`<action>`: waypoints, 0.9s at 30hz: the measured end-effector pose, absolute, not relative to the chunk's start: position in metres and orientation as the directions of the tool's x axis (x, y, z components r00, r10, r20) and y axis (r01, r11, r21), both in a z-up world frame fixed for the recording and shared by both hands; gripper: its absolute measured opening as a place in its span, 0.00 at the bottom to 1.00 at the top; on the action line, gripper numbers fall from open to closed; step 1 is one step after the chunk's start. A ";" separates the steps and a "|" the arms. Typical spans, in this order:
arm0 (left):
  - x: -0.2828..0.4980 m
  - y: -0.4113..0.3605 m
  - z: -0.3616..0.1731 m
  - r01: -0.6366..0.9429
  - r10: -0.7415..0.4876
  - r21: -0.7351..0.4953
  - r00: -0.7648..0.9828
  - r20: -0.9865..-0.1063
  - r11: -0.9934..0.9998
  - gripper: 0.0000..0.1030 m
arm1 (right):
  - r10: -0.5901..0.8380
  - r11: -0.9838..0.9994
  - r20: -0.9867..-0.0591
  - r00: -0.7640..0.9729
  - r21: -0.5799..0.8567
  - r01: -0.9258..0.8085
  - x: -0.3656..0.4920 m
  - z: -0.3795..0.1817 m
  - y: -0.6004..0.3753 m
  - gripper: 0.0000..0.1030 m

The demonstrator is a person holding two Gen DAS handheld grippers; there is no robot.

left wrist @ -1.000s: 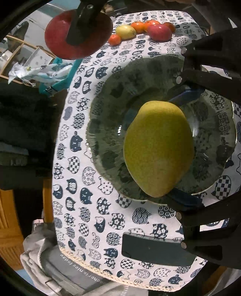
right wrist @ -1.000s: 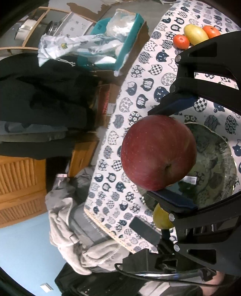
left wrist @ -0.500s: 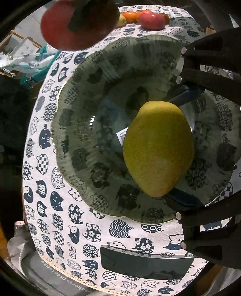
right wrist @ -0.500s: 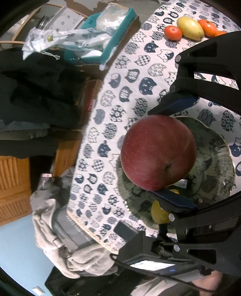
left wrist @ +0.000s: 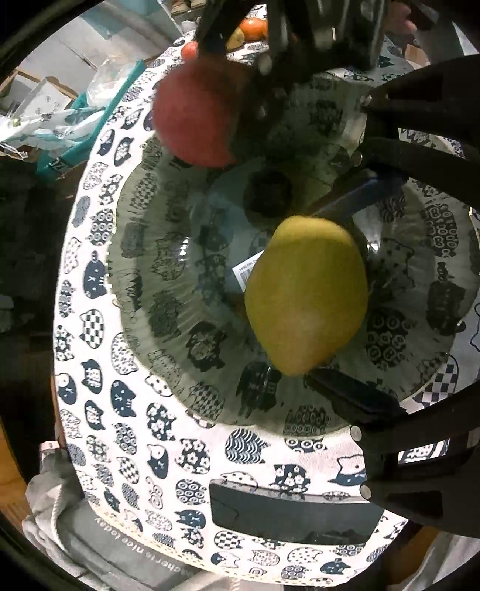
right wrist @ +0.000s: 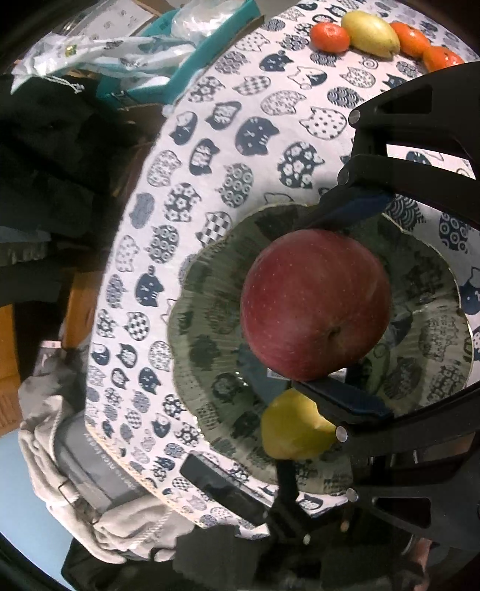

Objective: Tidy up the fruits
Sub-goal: 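Lower and release the pear into the green bowl while the right tool releases the apple there, then withdraw both open tools from the bowl back toward the fruit cluster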

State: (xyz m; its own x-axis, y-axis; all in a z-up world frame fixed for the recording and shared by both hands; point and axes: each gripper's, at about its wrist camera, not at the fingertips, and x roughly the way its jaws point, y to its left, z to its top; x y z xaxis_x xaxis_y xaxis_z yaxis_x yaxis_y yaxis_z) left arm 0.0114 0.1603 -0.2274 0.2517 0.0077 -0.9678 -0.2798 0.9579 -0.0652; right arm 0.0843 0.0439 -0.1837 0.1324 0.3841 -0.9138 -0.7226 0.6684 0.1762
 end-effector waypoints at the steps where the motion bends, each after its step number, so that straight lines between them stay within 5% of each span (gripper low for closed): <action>1: 0.012 0.163 -0.225 -0.277 0.007 -0.066 0.255 -0.967 0.959 0.81 | 0.383 0.669 -0.915 0.126 0.181 -0.721 0.084 -0.186 0.044 0.72; 13: 0.006 0.159 -0.208 -0.232 0.033 -0.032 0.273 -0.962 0.972 0.82 | 0.327 0.676 -0.943 0.064 0.186 -0.713 0.082 -0.214 0.047 0.73; 27: 0.004 0.158 -0.179 -0.237 0.050 -0.036 0.347 -0.936 0.971 0.82 | 0.428 0.697 -0.894 0.134 0.232 -0.678 0.087 -0.168 0.036 0.74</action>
